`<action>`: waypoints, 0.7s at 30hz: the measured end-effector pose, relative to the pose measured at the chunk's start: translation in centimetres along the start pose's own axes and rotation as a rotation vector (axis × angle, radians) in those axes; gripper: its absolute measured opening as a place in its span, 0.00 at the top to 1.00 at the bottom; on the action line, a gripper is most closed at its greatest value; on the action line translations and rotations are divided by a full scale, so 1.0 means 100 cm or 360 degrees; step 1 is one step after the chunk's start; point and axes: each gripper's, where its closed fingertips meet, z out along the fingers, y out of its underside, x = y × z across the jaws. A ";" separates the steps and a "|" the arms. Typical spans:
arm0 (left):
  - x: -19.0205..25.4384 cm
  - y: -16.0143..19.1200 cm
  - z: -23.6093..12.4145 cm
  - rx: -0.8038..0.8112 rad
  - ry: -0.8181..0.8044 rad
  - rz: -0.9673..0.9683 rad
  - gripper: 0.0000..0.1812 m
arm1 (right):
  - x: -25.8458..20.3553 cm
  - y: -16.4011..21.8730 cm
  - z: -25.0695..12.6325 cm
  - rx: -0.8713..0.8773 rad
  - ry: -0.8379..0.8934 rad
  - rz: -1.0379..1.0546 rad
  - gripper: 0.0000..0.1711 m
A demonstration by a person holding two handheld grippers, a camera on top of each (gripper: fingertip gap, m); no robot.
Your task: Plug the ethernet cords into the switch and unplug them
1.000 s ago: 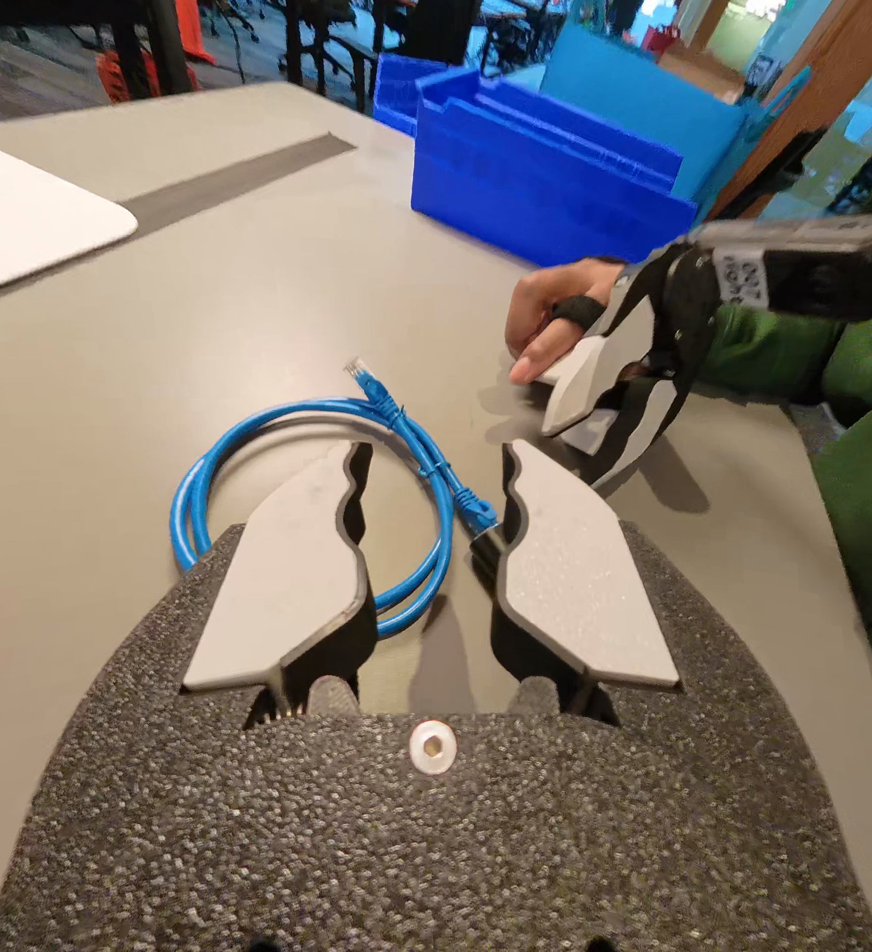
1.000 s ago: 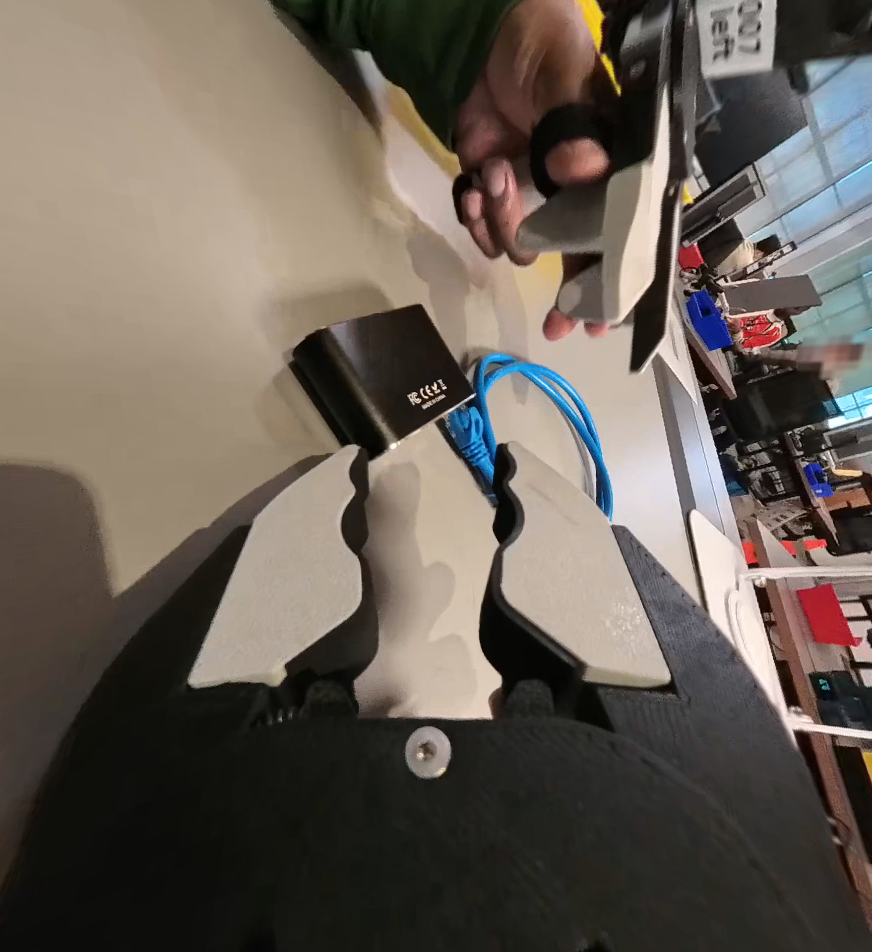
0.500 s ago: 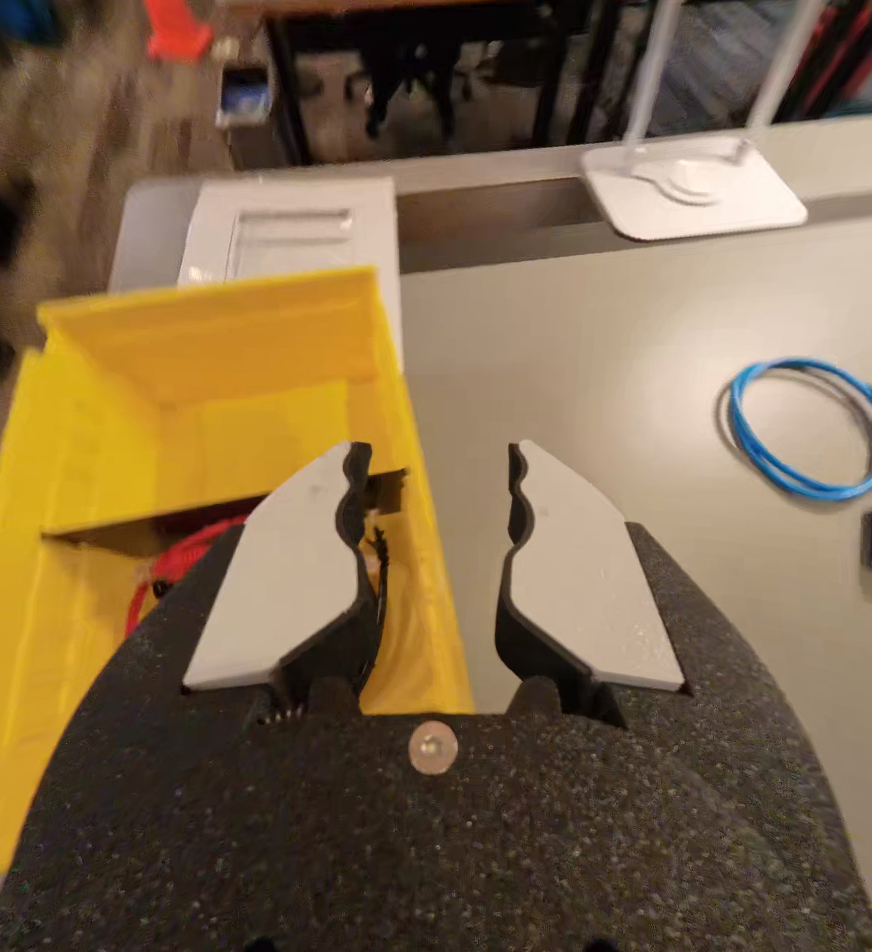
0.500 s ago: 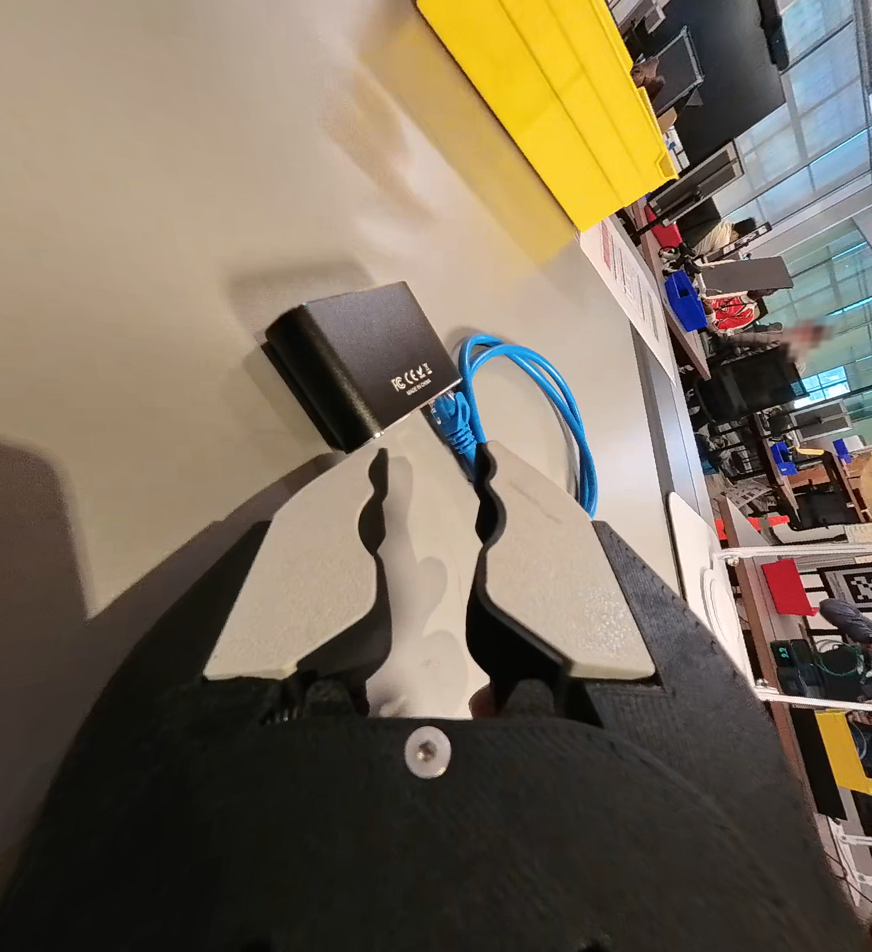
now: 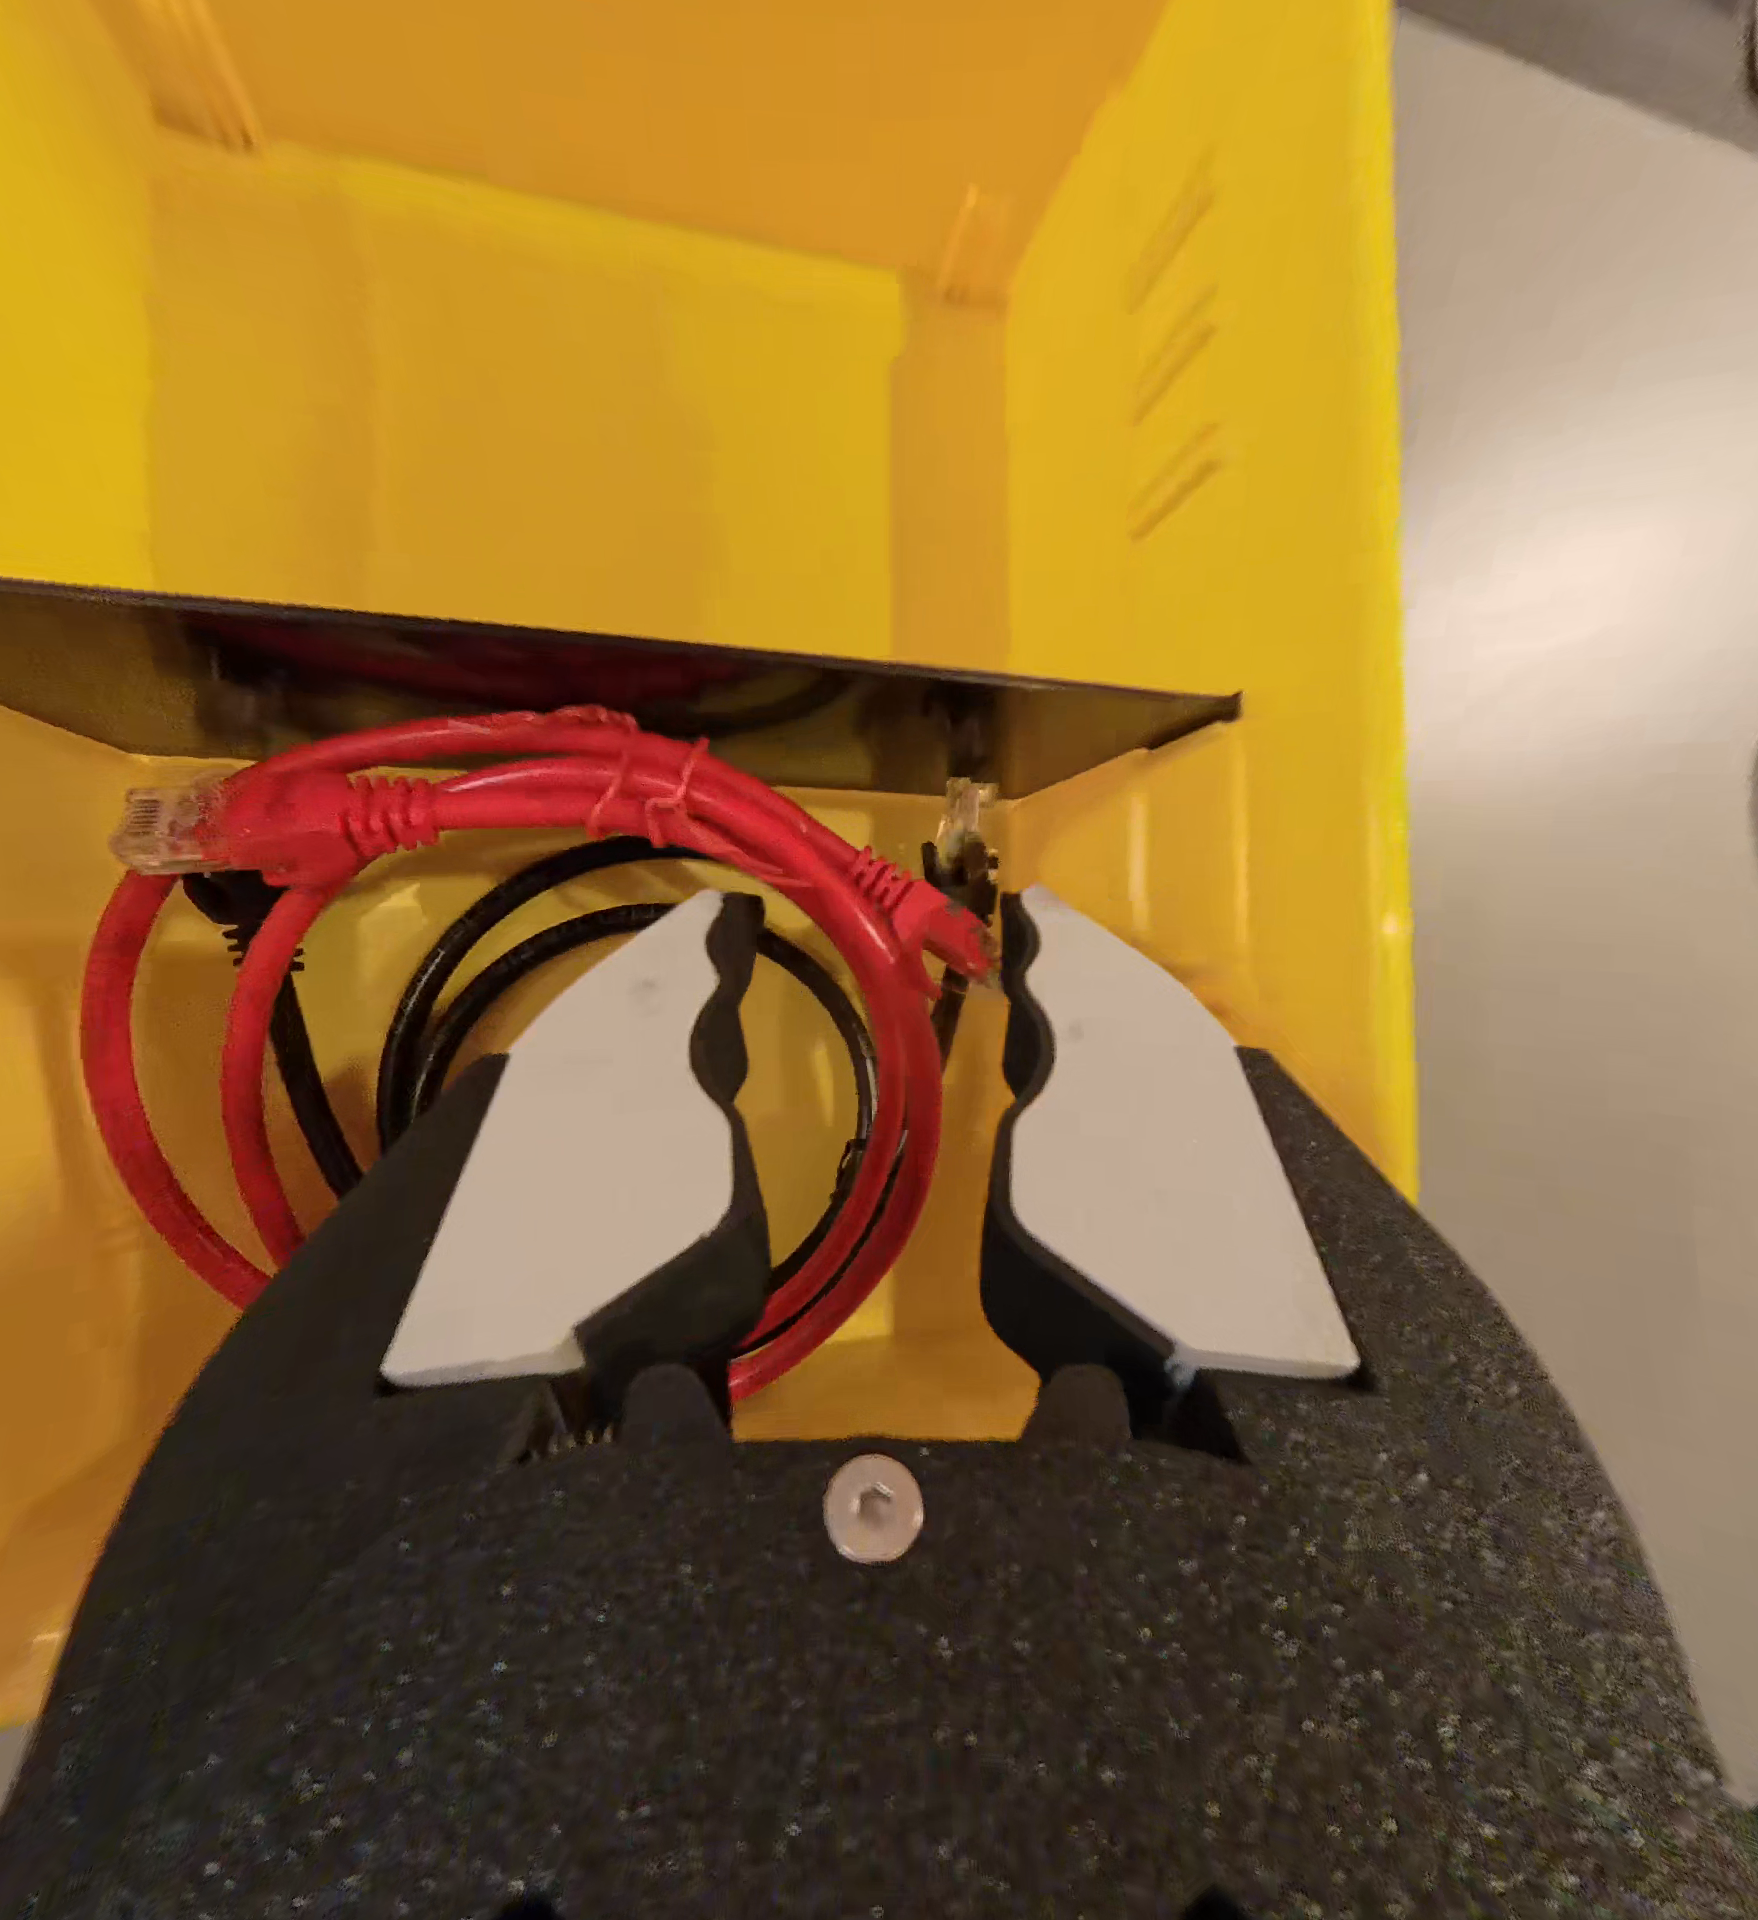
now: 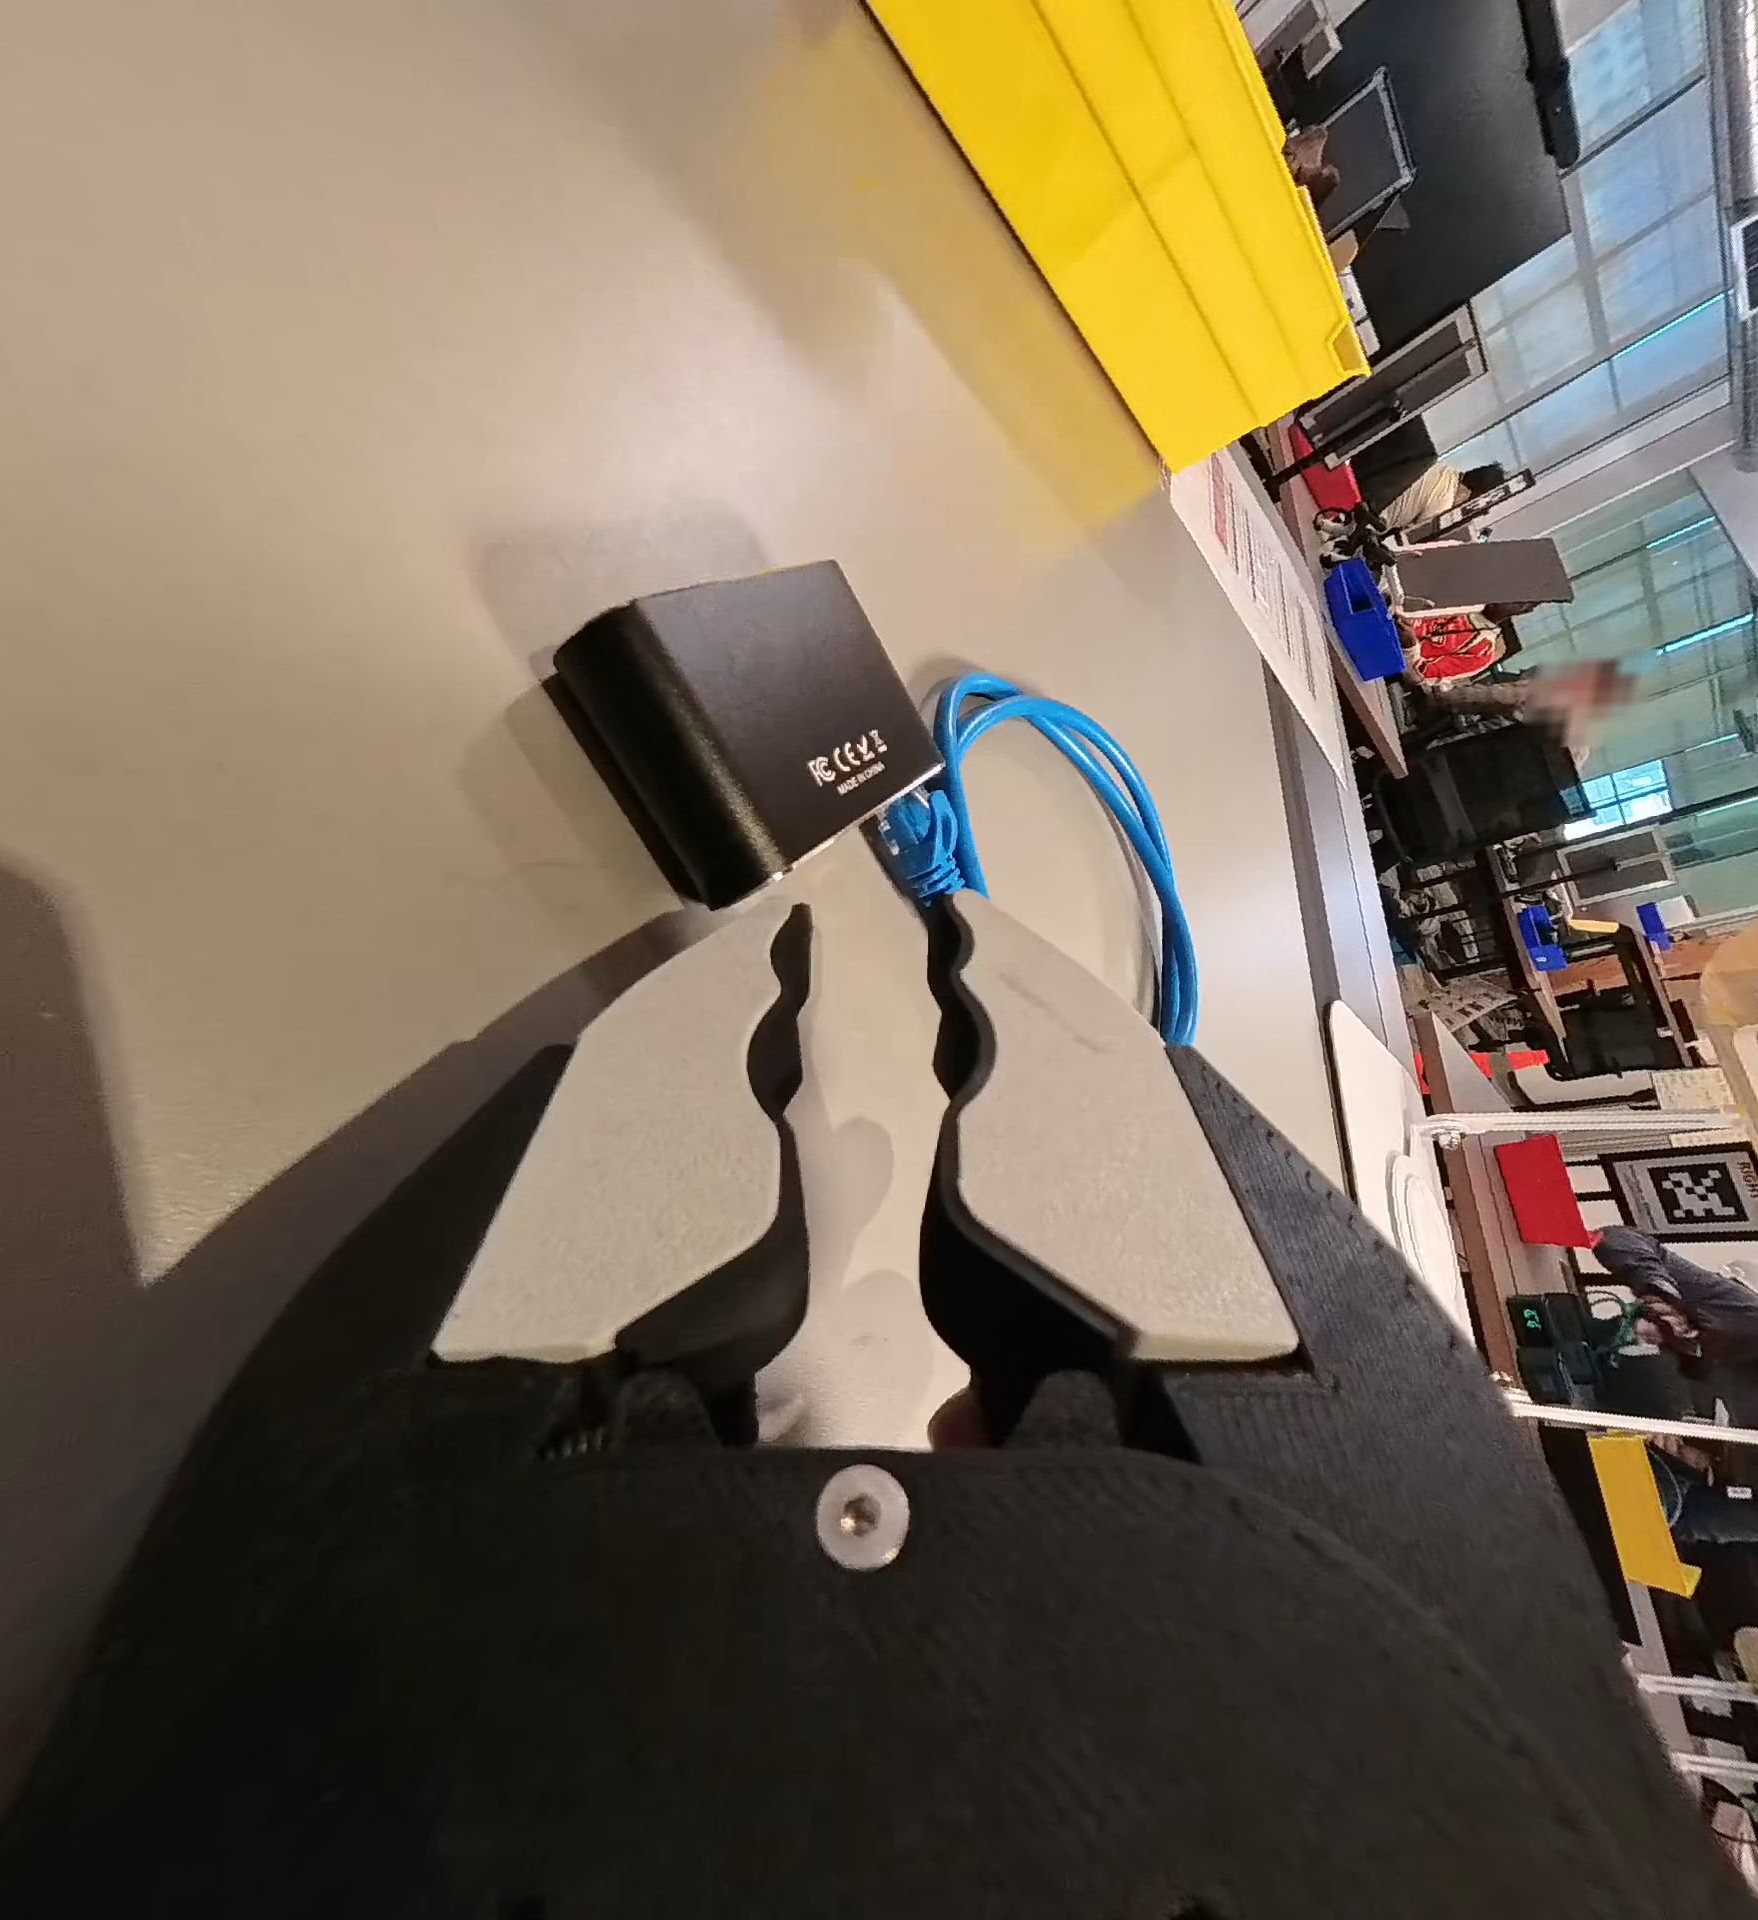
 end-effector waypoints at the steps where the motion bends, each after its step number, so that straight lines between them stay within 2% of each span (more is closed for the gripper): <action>1: -0.001 0.003 0.003 -0.0039 -0.0004 0.0017 0.77 | 0.000 0.000 0.000 0.0001 0.0001 -0.0005 0.87; 2: -0.001 0.005 0.005 -0.0061 0.0010 0.0039 0.81 | 0.000 0.000 0.000 0.0001 0.0003 -0.0010 0.88; 6: 0.000 0.000 -0.005 0.0003 -0.0055 0.0134 0.86 | -0.001 -0.001 0.000 0.0002 0.0006 -0.0023 0.88; 7: 0.001 -0.005 -0.013 0.0062 -0.0100 0.0174 0.90 | -0.001 -0.001 0.000 0.0002 0.0005 -0.0023 0.88; 13: 0.024 -0.050 -0.090 0.0452 -0.0362 0.0455 0.91 | -0.001 0.000 0.001 -0.0002 0.0004 -0.0026 0.89; 15: 0.050 -0.067 -0.115 0.0604 -0.0359 0.0576 0.91 | 0.000 0.000 0.001 -0.0004 0.0004 -0.0025 0.89; 17: 0.092 -0.081 -0.131 0.0765 -0.0236 0.0744 0.91 | 0.000 0.000 0.001 -0.0007 0.0005 -0.0024 0.90; 21: 0.192 -0.090 -0.127 0.0966 0.0147 0.1073 0.91 | 0.001 0.001 0.002 -0.0018 0.0019 -0.0024 0.90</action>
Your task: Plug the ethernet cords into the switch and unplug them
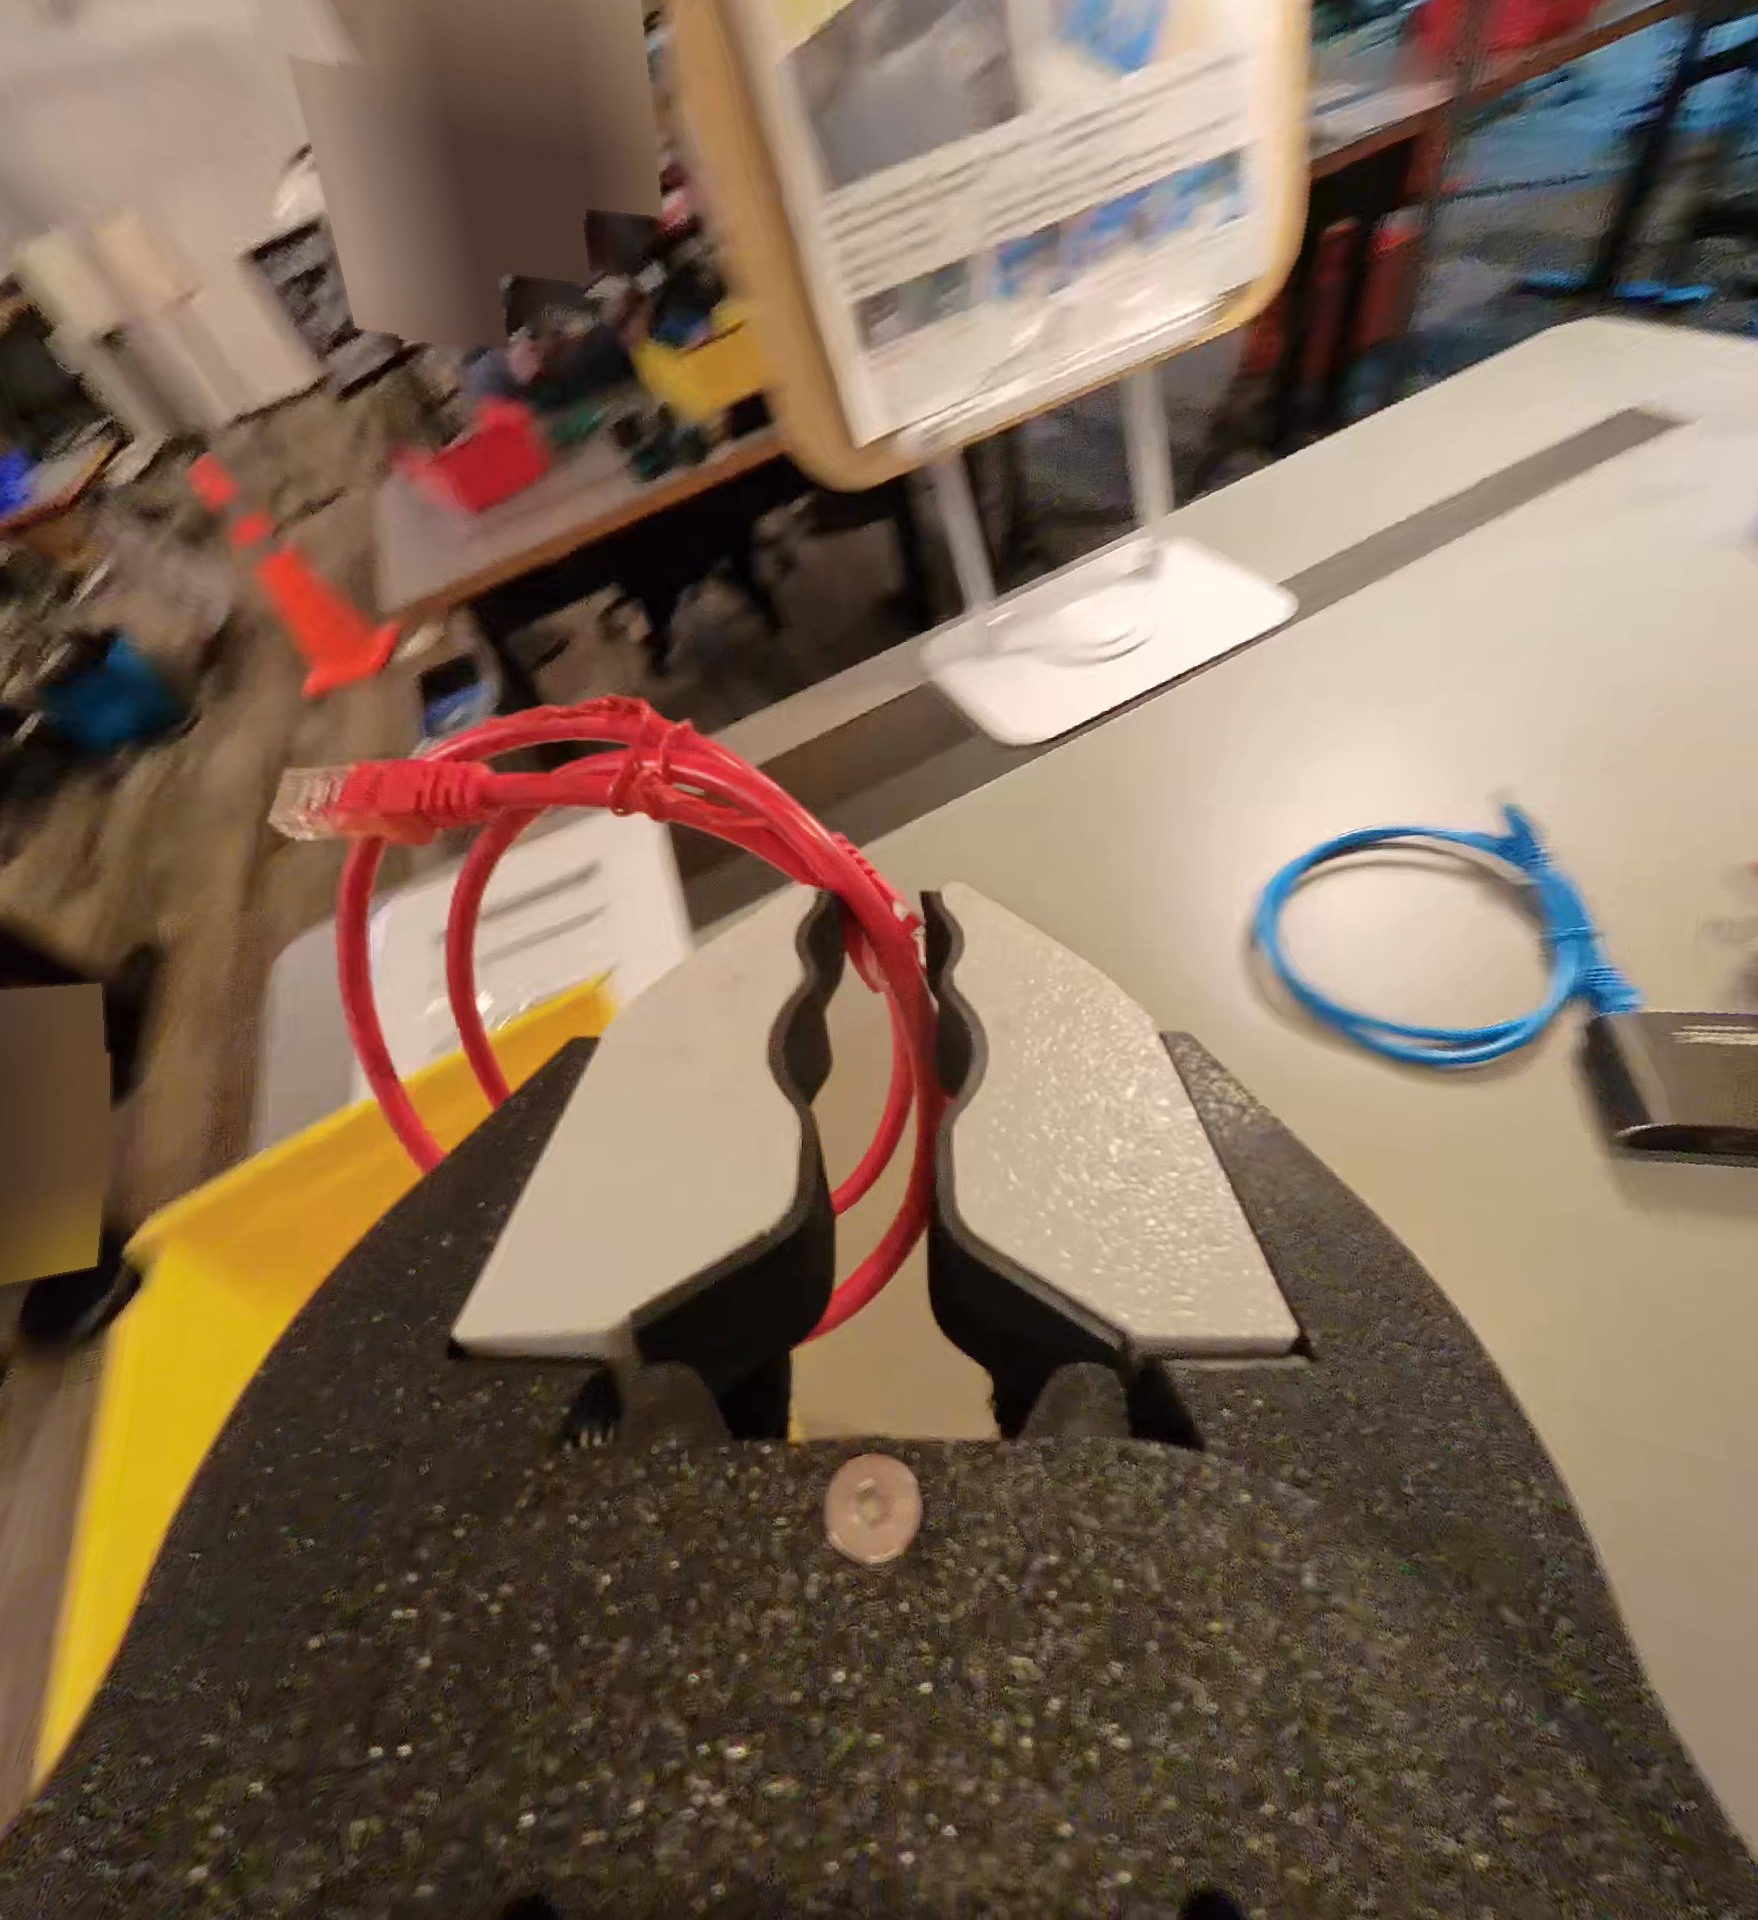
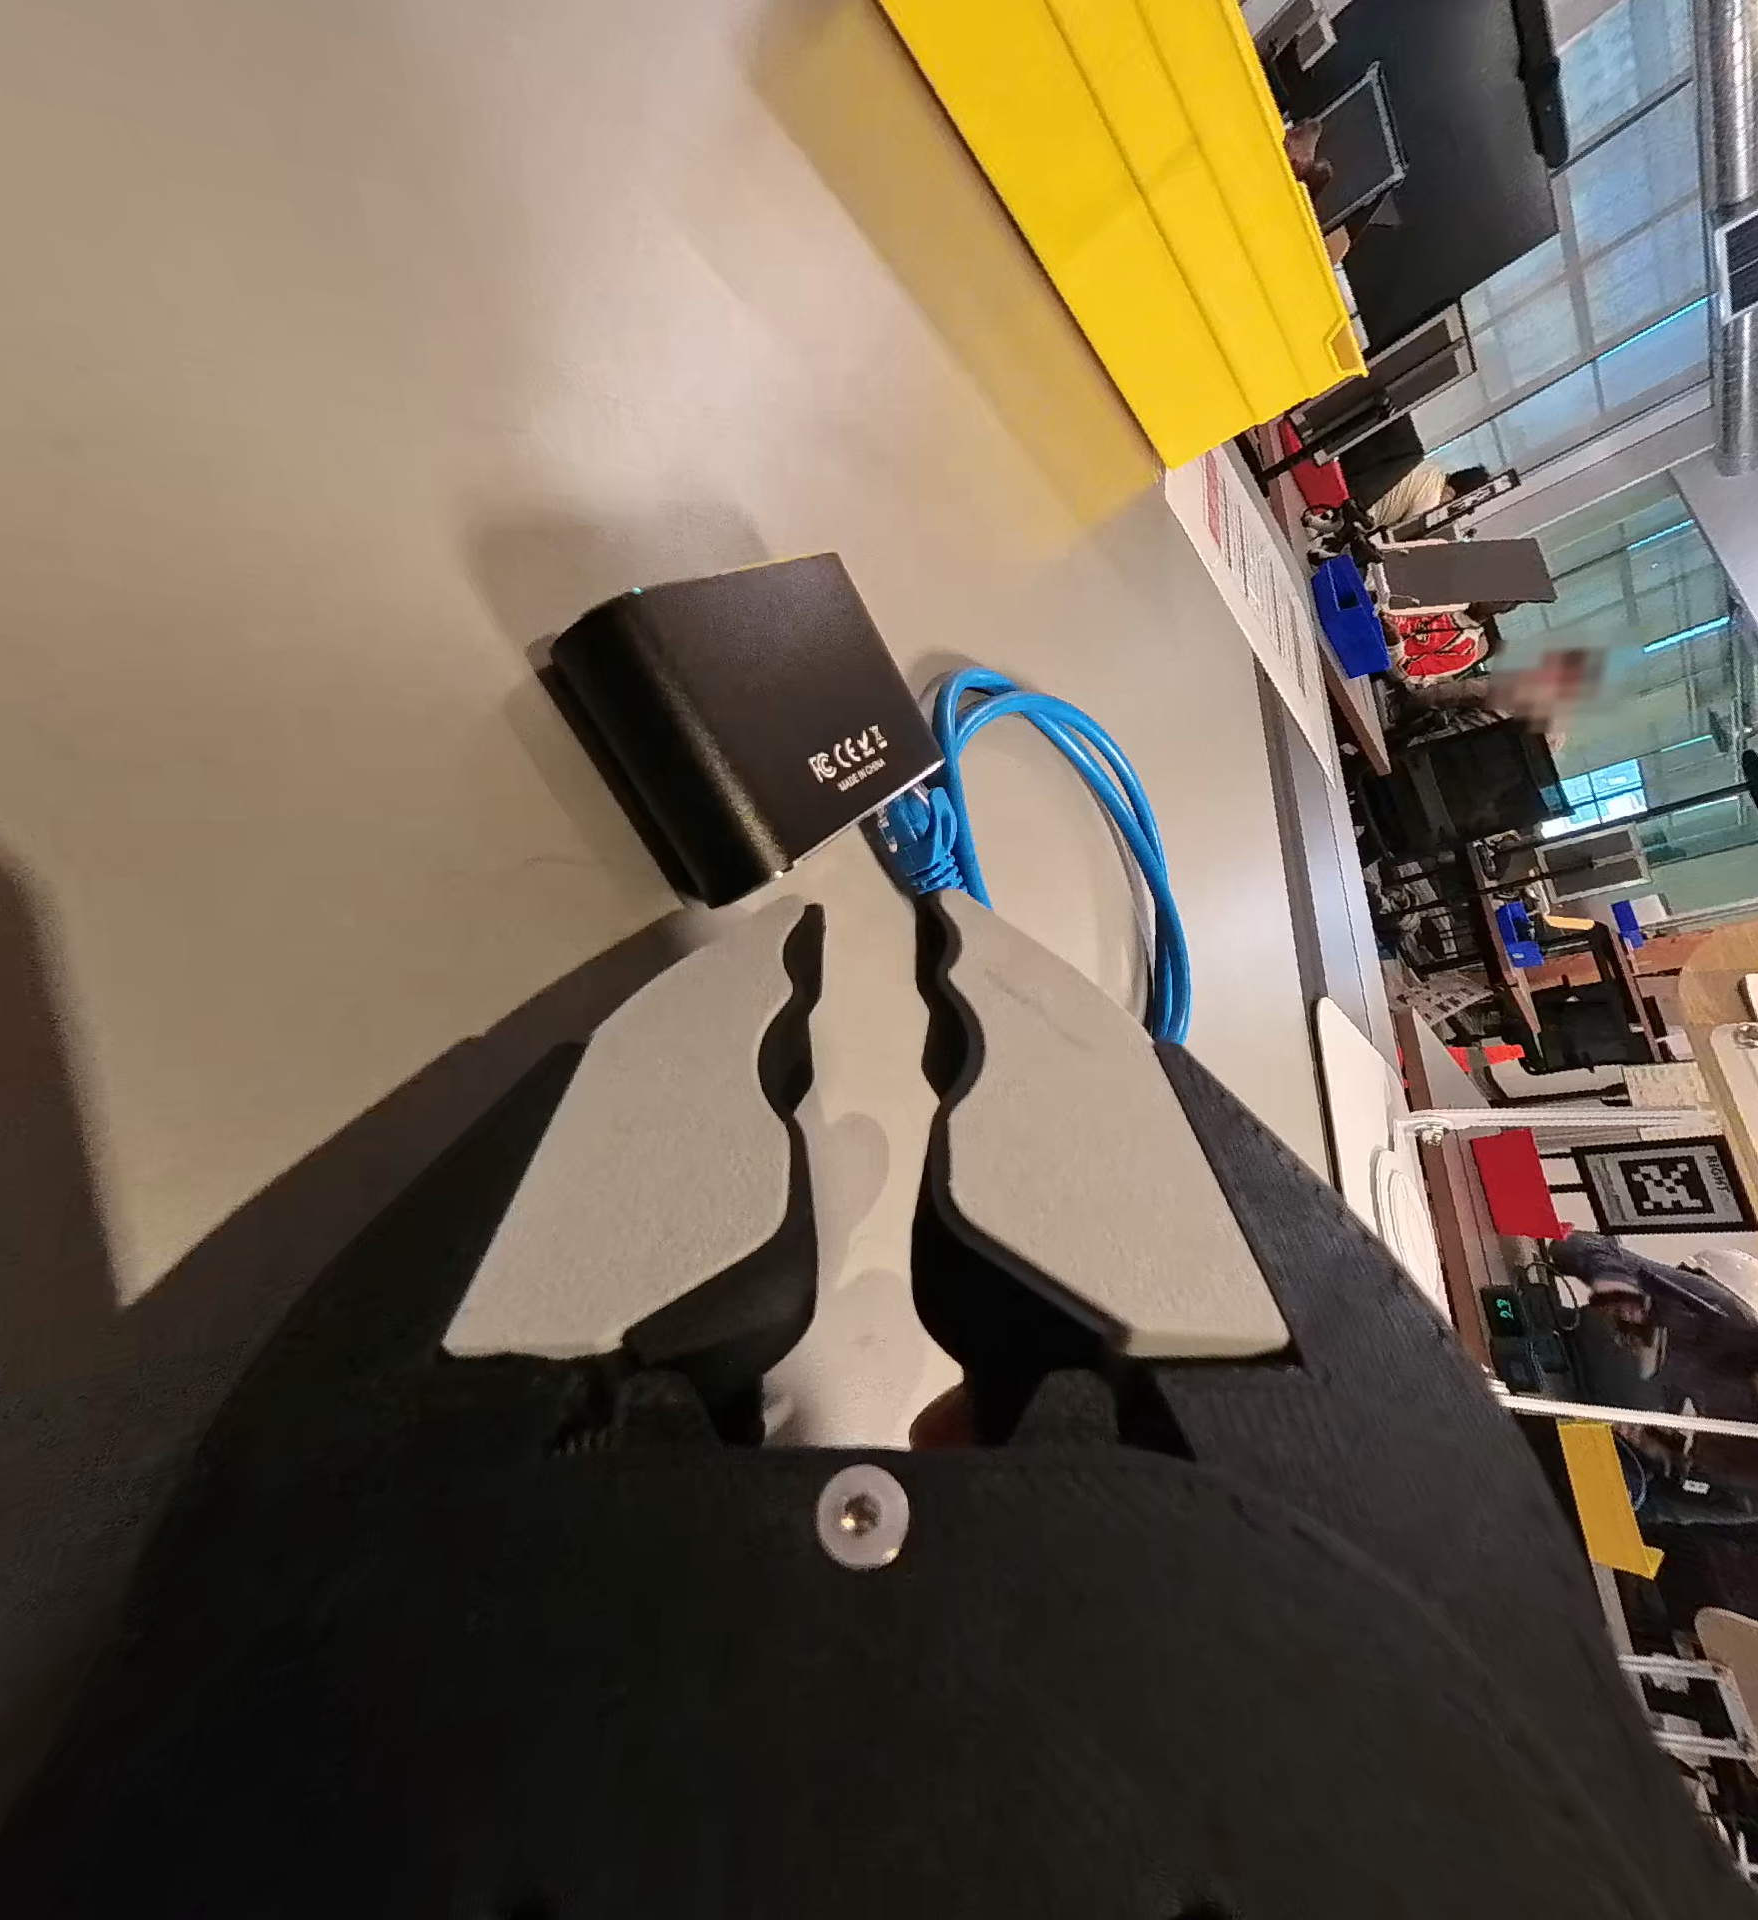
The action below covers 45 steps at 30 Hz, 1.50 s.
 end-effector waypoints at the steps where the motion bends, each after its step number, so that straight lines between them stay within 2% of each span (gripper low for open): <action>1: 0.022 -0.009 0.013 0.0052 0.0103 0.0056 0.91 | 0.001 0.000 0.000 -0.0006 0.0009 0.0001 0.90; 4: 0.095 -0.027 0.059 0.0201 0.0411 0.0203 0.91 | 0.006 0.004 0.001 -0.0053 0.0087 -0.0014 0.89; 6: 0.145 -0.031 0.091 0.0290 0.0605 0.0215 0.91 | 0.015 0.016 -0.001 -0.0187 0.0218 -0.0059 0.88; 11: 0.258 -0.011 0.154 0.0353 0.0935 0.0313 0.91 | 0.041 0.048 -0.024 -0.0492 0.0526 -0.0123 0.86; 14: 0.312 0.009 0.171 0.0367 0.1065 0.0469 0.91 | 0.063 0.061 -0.044 -0.0502 0.0685 0.0102 0.87; 16: 0.340 0.022 0.172 0.0391 0.1142 0.0607 0.91 | 0.095 0.082 -0.069 -0.0600 0.0939 0.0315 0.89; 18: 0.359 0.030 0.173 0.0442 0.1145 0.0714 0.91 | 0.113 0.103 -0.090 -0.0673 0.1072 0.0496 0.88; 22: 0.377 0.043 0.174 0.0465 0.1085 0.0948 0.91 | 0.123 0.112 -0.107 -0.0466 0.1122 0.0878 0.89; 26: 0.383 0.054 0.174 0.0482 0.1017 0.1159 0.91 | 0.127 0.094 -0.107 -0.0149 0.1063 0.1151 0.89; 34: 0.382 0.058 0.173 0.0549 0.0911 0.1342 0.91 | 0.127 0.048 -0.107 0.0402 0.0775 0.1362 0.86; 45: 0.383 0.058 0.172 0.0668 0.0737 0.1669 0.91 | 0.114 0.046 -0.086 0.0251 0.0679 0.1310 0.78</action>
